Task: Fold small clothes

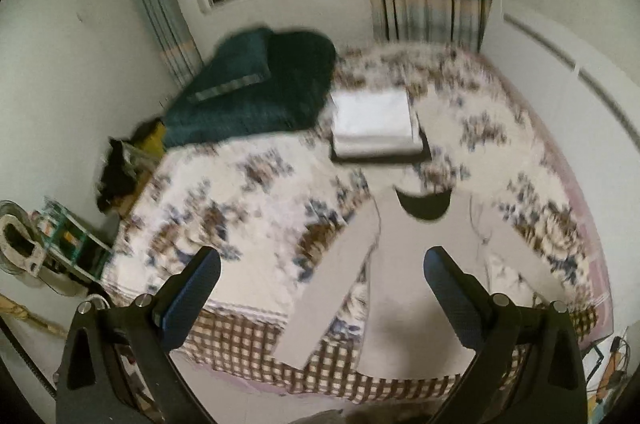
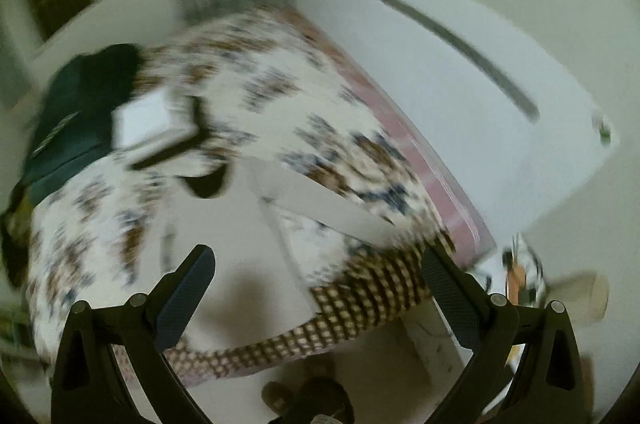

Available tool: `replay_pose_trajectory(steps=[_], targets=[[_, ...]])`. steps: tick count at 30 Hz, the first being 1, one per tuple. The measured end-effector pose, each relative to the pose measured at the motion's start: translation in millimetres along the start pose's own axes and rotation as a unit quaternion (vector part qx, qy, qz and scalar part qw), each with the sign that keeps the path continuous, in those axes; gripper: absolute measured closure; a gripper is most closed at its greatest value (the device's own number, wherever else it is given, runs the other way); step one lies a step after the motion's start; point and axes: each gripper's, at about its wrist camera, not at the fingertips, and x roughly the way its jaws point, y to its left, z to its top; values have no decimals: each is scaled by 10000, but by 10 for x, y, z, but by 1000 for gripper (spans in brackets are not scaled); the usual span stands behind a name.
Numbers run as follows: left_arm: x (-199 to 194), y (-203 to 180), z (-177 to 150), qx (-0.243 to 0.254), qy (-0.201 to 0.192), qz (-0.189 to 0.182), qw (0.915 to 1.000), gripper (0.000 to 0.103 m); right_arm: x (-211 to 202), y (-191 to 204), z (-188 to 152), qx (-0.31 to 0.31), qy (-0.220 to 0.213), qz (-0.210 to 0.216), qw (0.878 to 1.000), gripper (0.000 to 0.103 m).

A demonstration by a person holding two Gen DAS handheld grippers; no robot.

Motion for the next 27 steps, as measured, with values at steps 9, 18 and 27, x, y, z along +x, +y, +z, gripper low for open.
replay_pose_trajectory(steps=[9,18,27], targets=[[1858,-600,-508,185,1351,369,9900,0,2690,-1431,-302,1961,1586,54,9677,11],[3415,-1122,-1084,147,2070,442,9772,0,4742,-2177,-745,3332,2039,78,9205,11],[3926,-1335,-1180,273,1997,283,9791,0,5156,-1811,-687,2890,1353,-660,9454,90]])
